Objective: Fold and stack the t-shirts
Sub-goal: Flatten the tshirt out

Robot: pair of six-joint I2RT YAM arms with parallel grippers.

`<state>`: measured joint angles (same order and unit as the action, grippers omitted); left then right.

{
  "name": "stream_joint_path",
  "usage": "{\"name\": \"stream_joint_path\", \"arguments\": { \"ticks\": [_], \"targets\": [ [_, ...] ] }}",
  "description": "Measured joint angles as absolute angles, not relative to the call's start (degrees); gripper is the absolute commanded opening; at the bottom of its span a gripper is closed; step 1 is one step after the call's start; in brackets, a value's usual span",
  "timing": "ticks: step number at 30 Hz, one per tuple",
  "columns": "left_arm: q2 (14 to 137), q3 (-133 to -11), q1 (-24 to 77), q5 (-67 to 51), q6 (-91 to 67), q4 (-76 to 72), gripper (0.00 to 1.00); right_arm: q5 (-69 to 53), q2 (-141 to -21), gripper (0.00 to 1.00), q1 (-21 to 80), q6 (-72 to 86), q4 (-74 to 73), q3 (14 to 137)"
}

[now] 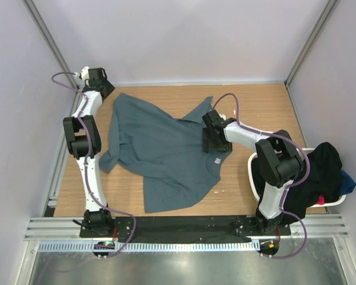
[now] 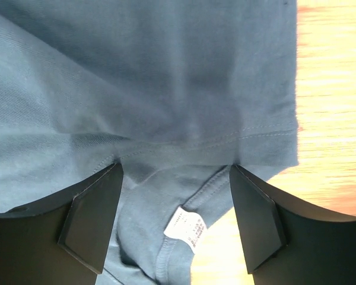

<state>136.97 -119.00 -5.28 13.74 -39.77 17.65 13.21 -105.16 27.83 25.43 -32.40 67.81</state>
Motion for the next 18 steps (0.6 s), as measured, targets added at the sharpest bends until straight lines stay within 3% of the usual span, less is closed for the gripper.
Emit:
{"name": "stream_joint_path", "arguments": {
  "ticks": [5,14,18],
  "targets": [
    [124.0,-105.0,-5.3,10.9,-38.4,22.0,0.67,13.4,-107.0,0.82,26.5,22.8,-38.7,74.6],
    [83.2,-75.9,5.0,11.7,-37.8,28.4,0.67,12.1,-102.8,0.89,28.7,21.4,-43.0,89.1],
    [79.6,-67.5,10.2,12.4,-38.9,33.3,0.67,9.9,-99.1,0.88,35.0,22.4,-42.9,87.5]
  ]
}}
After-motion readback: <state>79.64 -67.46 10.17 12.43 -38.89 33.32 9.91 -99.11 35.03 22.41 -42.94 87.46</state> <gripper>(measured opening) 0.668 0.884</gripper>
